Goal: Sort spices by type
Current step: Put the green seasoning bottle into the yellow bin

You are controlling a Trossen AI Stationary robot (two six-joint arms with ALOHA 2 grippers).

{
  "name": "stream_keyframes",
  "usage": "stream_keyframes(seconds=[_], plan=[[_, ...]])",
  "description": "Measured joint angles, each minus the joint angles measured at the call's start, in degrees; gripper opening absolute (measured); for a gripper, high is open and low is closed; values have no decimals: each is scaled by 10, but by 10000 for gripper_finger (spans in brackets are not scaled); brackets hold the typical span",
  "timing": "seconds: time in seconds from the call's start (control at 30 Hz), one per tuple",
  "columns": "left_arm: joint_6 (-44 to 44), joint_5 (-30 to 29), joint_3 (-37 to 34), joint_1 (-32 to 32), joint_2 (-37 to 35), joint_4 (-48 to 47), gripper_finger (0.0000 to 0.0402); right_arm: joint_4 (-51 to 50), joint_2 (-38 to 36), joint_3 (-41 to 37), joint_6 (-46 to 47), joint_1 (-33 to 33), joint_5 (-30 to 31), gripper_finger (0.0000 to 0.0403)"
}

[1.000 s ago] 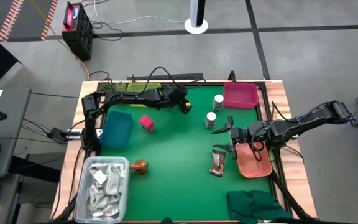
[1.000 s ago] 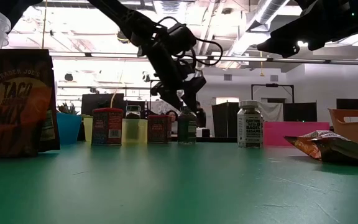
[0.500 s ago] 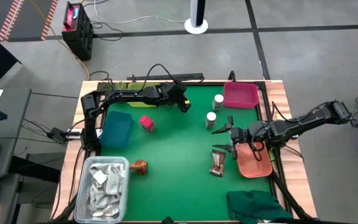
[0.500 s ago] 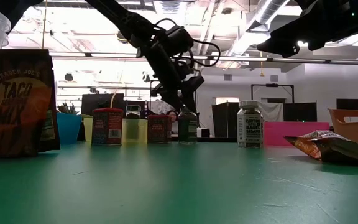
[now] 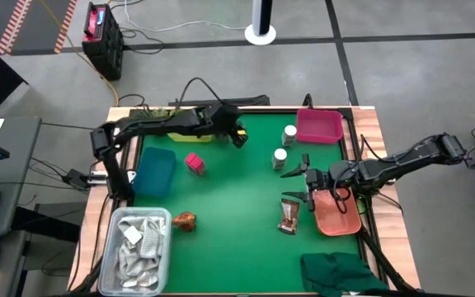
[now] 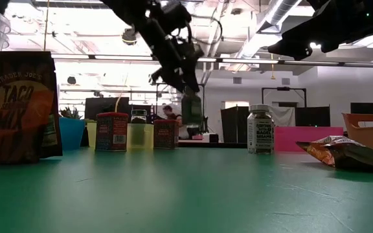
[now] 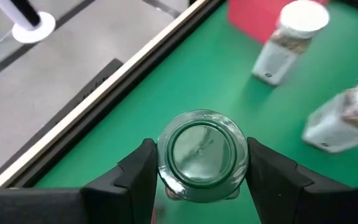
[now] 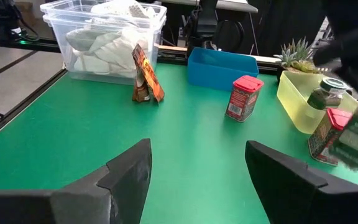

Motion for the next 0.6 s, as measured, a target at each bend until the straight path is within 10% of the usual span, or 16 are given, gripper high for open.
stream_keyframes(seconds=[0.6], plan=[[-89, -226, 1, -34, -183, -262, 196, 4, 0, 0, 3, 15, 0, 286]])
